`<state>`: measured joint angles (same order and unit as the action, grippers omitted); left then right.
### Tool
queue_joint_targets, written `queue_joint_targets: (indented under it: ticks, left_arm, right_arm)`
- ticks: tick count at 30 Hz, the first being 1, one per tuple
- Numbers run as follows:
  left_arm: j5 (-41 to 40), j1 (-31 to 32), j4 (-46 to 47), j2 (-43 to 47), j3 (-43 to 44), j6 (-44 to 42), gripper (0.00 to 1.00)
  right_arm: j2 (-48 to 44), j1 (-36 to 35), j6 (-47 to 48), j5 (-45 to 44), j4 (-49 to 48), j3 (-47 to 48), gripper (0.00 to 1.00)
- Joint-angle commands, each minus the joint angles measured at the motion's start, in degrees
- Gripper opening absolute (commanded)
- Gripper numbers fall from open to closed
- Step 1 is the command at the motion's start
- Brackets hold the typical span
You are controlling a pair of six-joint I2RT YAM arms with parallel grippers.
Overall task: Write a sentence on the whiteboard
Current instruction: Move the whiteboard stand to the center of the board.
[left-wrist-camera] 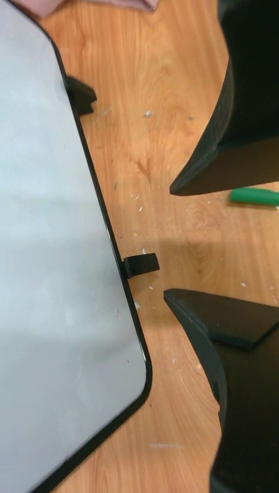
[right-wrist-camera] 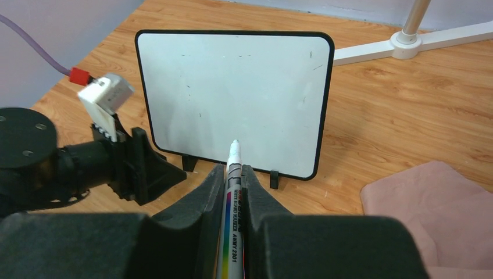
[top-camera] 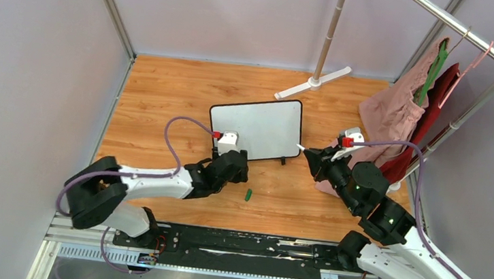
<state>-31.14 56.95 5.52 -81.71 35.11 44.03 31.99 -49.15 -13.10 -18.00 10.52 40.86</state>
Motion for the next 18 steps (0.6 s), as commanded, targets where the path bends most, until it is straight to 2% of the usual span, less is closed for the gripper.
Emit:
queue_joint_targets:
  ticks: [1, 5, 7, 9, 10, 11, 13, 18]
  left_arm:
    - [0.7, 0.4, -9.6, 10.4, 1.1, -3.3, 0.69]
    - [2.3, -0.8, -14.8, 23.0, 5.2, -17.5, 0.76]
    - [5.8, -4.4, -18.1, 27.1, 11.0, -24.9, 0.77]
    - [12.8, -11.0, -21.3, 27.7, 17.6, -30.5, 0.78]
    - [17.8, -16.9, -22.7, 27.0, 20.6, -32.0, 0.79]
    - [26.4, -21.8, -23.9, 25.5, 24.0, -32.9, 0.79]
    - [39.3, -29.2, -25.6, 21.0, 30.3, -33.4, 0.78]
    - [52.1, -30.6, -24.2, 7.8, 41.4, -44.6, 0.76]
  right_arm:
    - [-0.9, 0.6, 1.1, 1.2, 0.8, 2.9, 0.00]
    - [-1.5, 0.7, 3.3, 2.5, 1.7, 4.5, 0.00]
    - [-1.6, 0.6, 4.3, 3.7, 1.9, 4.9, 0.00]
    - [-1.4, 0.6, 4.7, 4.5, 2.2, 4.9, 0.00]
    - [-1.2, 0.6, 4.6, 4.9, 2.2, 4.7, 0.00]
    - [-1.1, 0.6, 4.3, 5.3, 2.2, 4.6, 0.00]
    - [-0.8, 0.6, 3.8, 6.7, 1.8, 4.0, 0.00]
    - [0.8, 0.6, 2.0, 10.2, 0.2, 3.2, 0.00]
